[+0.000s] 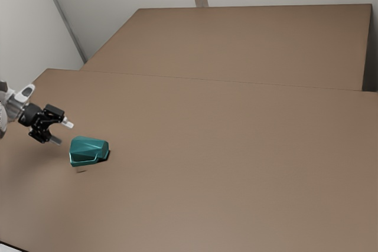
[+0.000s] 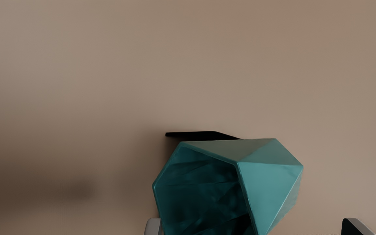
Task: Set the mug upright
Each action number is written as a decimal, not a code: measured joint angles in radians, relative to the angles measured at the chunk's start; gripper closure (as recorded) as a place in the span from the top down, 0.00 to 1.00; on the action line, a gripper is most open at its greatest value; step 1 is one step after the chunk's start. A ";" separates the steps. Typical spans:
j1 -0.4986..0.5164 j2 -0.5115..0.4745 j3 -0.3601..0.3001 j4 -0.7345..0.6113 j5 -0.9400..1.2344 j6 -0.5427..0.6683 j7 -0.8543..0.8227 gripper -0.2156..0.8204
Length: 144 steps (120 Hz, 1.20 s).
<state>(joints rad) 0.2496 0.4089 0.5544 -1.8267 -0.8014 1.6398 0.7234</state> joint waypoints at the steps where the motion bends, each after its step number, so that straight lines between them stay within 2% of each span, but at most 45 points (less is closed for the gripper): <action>1: 0.000 0.003 0.000 -0.001 -0.003 0.000 0.004 0.79; 26: 0.000 0.024 0.001 -0.071 -0.088 -0.002 0.086 0.79; 87: 0.000 0.018 0.001 -0.126 -0.208 -0.070 0.200 0.77; 111: -0.001 0.015 -0.004 -0.153 -0.239 -0.077 0.223 0.58; 130: -0.001 0.014 -0.005 -0.155 -0.252 -0.079 0.234 0.30; 144: -0.001 0.012 -0.006 -0.160 -0.264 -0.083 0.235 0.17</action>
<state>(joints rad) 0.2484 0.4208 0.5485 -1.9868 -1.0652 1.5564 0.9589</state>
